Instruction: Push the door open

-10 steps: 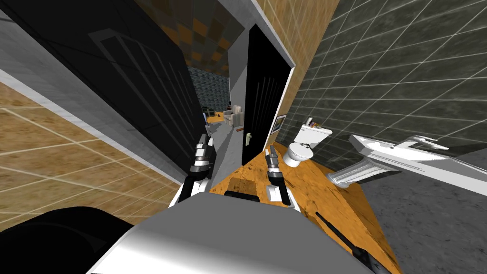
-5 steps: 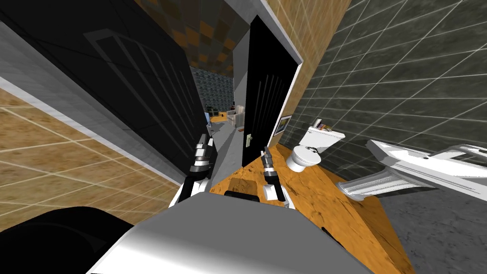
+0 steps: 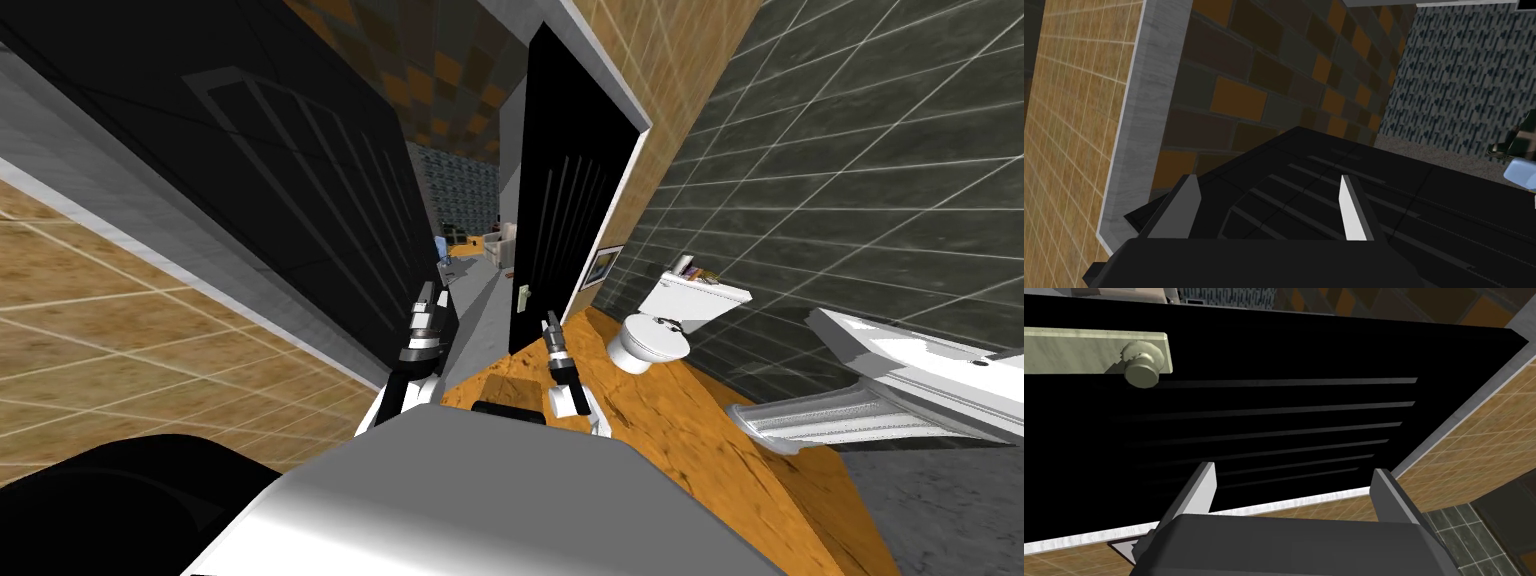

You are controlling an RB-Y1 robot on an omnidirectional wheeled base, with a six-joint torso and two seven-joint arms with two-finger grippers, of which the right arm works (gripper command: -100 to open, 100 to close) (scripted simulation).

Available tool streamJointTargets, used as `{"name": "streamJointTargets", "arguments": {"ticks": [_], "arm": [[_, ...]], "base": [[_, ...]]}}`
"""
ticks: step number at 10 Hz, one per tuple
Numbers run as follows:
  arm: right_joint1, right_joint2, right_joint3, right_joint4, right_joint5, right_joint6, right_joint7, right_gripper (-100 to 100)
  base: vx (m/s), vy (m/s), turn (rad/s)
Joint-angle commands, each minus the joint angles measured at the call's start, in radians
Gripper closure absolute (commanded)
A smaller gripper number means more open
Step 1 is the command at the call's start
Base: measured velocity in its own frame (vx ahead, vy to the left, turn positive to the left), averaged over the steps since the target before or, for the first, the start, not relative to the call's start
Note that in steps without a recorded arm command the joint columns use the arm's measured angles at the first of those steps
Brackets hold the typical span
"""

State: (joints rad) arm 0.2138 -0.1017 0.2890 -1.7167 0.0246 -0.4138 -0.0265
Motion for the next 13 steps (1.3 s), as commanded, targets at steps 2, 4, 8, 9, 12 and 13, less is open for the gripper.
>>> {"name": "streamJointTargets", "arguments": {"ticks": [2,4,8,9,12,13], "arm": [[-0.037,-0.001,0.034,0.067,-0.002,0.036,-0.012,-100],[-0.059,-0.001,0.053,0.112,-0.003,0.052,-0.019,-100],[-0.101,0.001,0.086,0.193,-0.006,0.079,-0.031,-100],[-0.107,0.002,0.091,0.205,-0.006,0.083,-0.033,-100],[-0.141,0.005,0.118,0.271,-0.008,0.106,-0.043,-100],[-0.15,0.006,0.125,0.29,-0.009,0.112,-0.046,-100]], "base": [[0.121,-0.164,0.216],[0.124,-0.169,0.157],[0.09,-0.118,0.13],[0.087,-0.115,0.079],[0.115,-0.151,0.142],[0.113,-0.176,0.108]]}}
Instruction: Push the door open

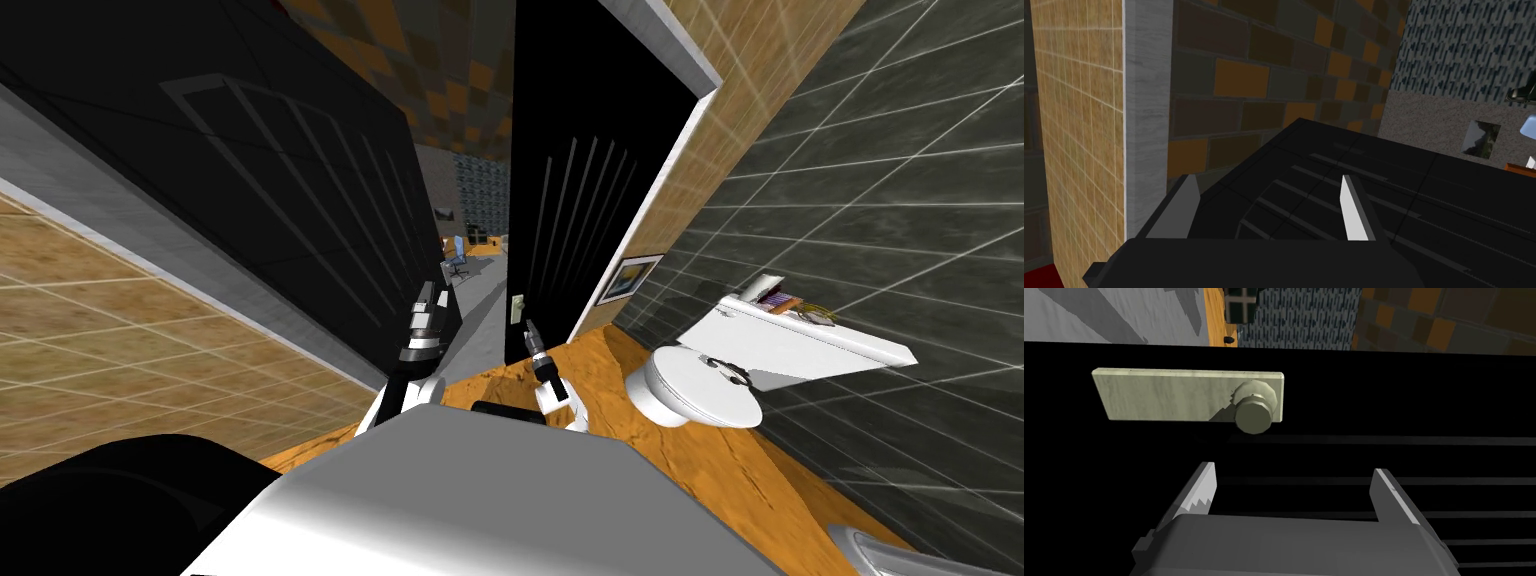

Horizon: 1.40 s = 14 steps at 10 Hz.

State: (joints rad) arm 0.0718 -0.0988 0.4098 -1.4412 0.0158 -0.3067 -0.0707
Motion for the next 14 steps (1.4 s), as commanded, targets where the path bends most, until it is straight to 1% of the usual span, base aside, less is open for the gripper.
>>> {"name": "streamJointTargets", "arguments": {"ticks": [1,5,6,7,10,14], "arm": [[-0.018,0.004,0.012,0.032,-0.001,0.012,-0.005,-100],[-0.044,0.009,0.034,0.085,-0.002,0.03,-0.013,-100],[-0.04,0.008,0.03,0.074,-0.002,0.028,-0.011,-100],[-0.047,0.01,0.025,0.086,-0.002,0.027,-0.01,-100],[-0.061,0.017,0.013,0.107,-0.004,0.022,-0.009,-100],[-0.077,0.033,-0.001,0.133,-0.005,0.017,-0.006,-100]], "base": [[0.111,-0.149,0.111],[0.106,-0.128,0.085],[0.051,-0.056,0.024],[0.104,0.04,0.027],[0.198,0.095,0.032],[0.174,0.075,0.028]]}}
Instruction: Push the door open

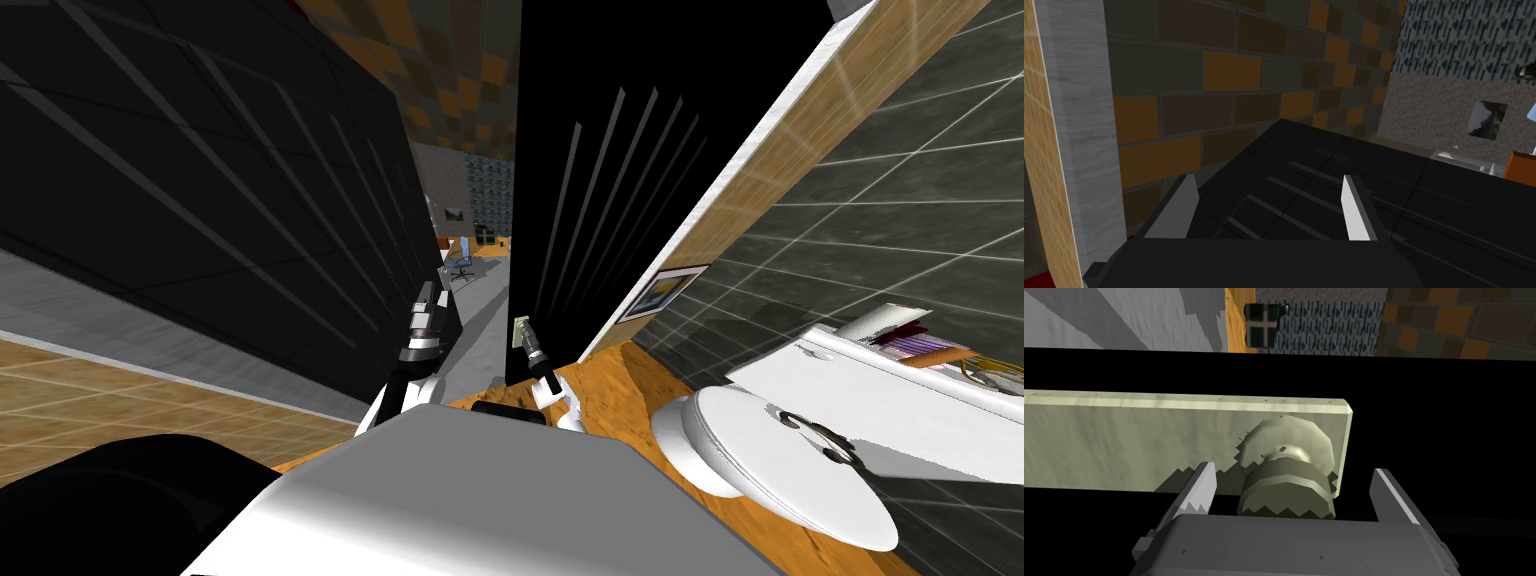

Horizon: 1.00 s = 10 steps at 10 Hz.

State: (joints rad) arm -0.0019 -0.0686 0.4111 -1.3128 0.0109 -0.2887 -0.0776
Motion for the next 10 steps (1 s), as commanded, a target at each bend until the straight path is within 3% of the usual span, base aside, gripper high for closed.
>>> {"name": "streamJointTargets", "arguments": {"ticks": [1,2,7,10], "arm": [[0.0,0.0,0.0,0.0,0.0,0.0,0.0,-100],[0.0,0.0,0.0,0.0,0.0,0.0,0.0,100],[0.0,0.0,0.0,0.0,0.0,0.0,0.0,100],[-0.012,-0.003,-0.032,0.013,-0.001,0.0,0.009,100]], "base": [[0.077,0.033,0.003],[-0.009,-0.006,-0.007],[-0.01,-0.005,0.004],[0.12,0.103,-0.045]]}}
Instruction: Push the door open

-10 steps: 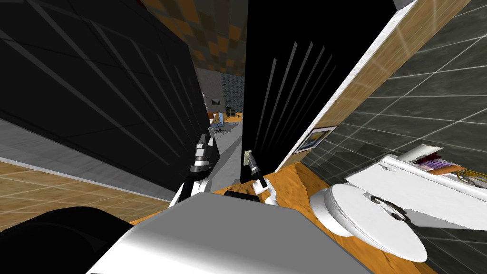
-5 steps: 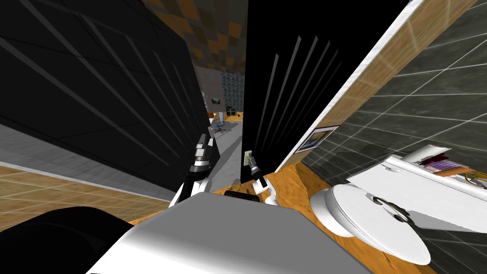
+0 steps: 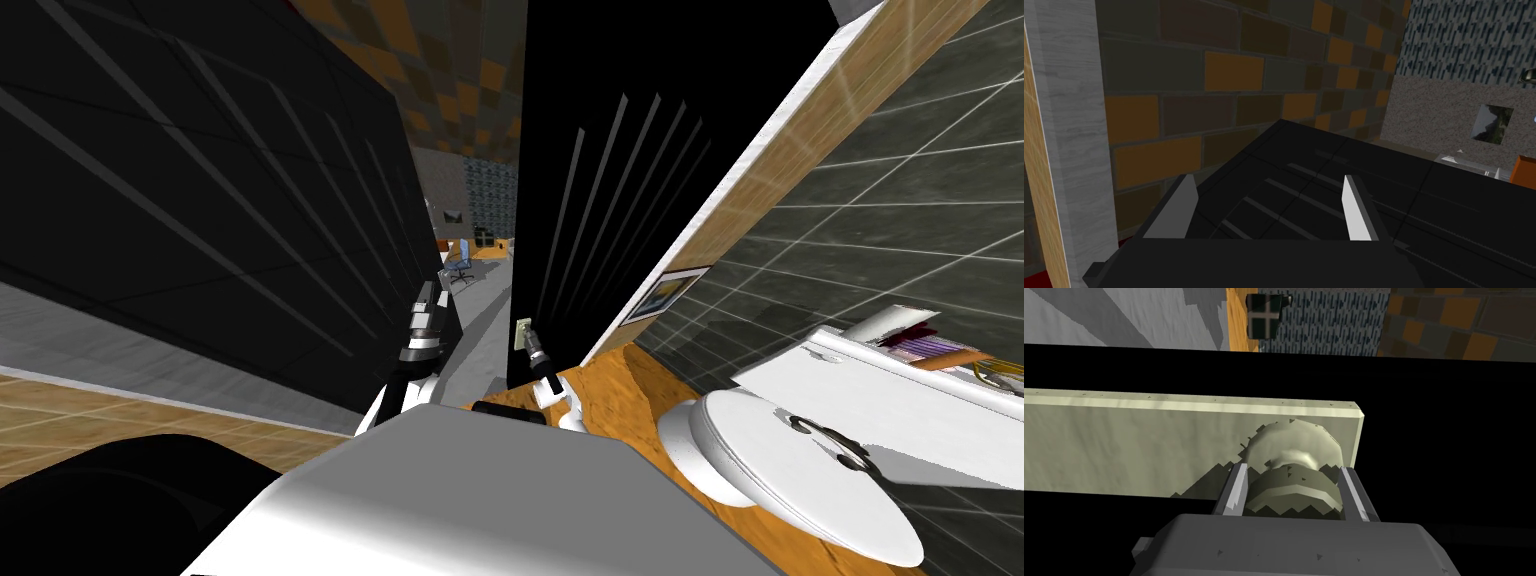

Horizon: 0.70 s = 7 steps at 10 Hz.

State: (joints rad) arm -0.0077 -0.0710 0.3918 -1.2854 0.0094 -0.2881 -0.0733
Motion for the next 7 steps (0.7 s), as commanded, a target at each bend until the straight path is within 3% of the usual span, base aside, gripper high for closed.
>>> {"name": "streamJointTargets", "arguments": {"ticks": [1,7], "arm": [[-0.008,-0.001,-0.018,-0.012,0.0,-0.001,0.007,100],[-0.028,0.001,-0.087,0.016,-0.003,-0.003,0.028,100]], "base": [[0.137,0.123,-0.051],[0.136,0.116,-0.054]]}}
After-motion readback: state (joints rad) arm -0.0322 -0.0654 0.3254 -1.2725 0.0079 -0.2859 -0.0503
